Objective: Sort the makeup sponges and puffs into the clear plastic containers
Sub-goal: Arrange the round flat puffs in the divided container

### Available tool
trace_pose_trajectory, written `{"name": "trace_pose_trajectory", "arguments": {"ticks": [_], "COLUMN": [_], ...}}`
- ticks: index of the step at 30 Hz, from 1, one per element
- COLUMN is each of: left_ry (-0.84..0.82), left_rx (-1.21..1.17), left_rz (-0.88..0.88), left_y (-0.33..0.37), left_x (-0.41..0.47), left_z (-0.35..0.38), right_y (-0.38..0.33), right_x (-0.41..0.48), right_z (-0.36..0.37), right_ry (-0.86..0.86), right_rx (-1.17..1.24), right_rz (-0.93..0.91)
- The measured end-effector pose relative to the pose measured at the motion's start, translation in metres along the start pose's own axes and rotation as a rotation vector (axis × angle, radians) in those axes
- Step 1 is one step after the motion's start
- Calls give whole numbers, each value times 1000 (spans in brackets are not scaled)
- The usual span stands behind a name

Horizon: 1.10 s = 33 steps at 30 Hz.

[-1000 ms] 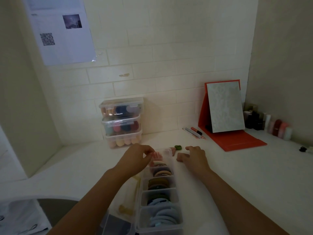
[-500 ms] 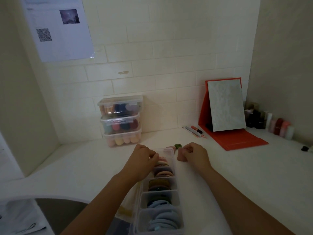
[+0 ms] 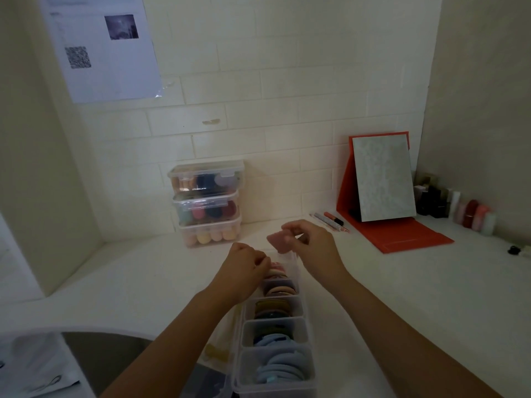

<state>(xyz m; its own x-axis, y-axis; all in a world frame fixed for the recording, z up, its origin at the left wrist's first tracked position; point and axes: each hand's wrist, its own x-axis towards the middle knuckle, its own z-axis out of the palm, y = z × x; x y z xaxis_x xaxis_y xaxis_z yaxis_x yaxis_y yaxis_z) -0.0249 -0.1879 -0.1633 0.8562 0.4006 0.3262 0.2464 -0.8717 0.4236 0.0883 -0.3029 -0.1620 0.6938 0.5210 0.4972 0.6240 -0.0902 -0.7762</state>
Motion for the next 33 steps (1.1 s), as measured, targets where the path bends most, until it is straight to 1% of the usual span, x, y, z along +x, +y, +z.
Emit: {"name": "trace_pose_trajectory", "arguments": {"ticks": [3,5,7,11,14,18,21,22,23,26,27,28,29,30,32,33], "left_ry": [7,19,44,107,103,56,36,34,29,14,8,5,-3,-12,-40,-52], "left_rx": [-14,-16,-26,0,9,-66,-62,-64,-67,-89,-100,-112,-125,-131,-96,-81], "left_rz": [-1,-2,-3,45,51,30,16,15,10,7,4,-4,-14,-16,5,13], "left_y": [-1,-1,-1,2,1,0,1,1,1,-1,-1,-1,-1,-1,-3,-5], "left_x": [1,1,1,-1,-2,-1,-1,-1,-1,-1,-1,-1,-2,-2,-1,0], "left_z": [1,3,2,0,0,0,1,2,2,3,3,3,3,2,3,4], "right_y": [-6,-10,-11,-9,-5,-1,1,4,5,13,20,31,45,58,75,79], "right_x": [-4,-5,-4,-4,-2,0,-2,-3,-3,2,6,11,17,20,22,23], "right_z": [5,6,4,5,7,4,1,0,-1,-4,-4,-3,-1,2,6,7], "right_ry": [-111,-209,-253,-220,-218,-295,-360,-333,-264,72,164,229,247,216,109,71], "right_rx": [-186,-326,-397,-345,-332,-250,-183,-133,-83,99,115,77,-24,-139,-301,-330], "right_rz": [-104,-133,-134,-68,-36,3,27,16,6,35,62,80,92,105,166,174]}}
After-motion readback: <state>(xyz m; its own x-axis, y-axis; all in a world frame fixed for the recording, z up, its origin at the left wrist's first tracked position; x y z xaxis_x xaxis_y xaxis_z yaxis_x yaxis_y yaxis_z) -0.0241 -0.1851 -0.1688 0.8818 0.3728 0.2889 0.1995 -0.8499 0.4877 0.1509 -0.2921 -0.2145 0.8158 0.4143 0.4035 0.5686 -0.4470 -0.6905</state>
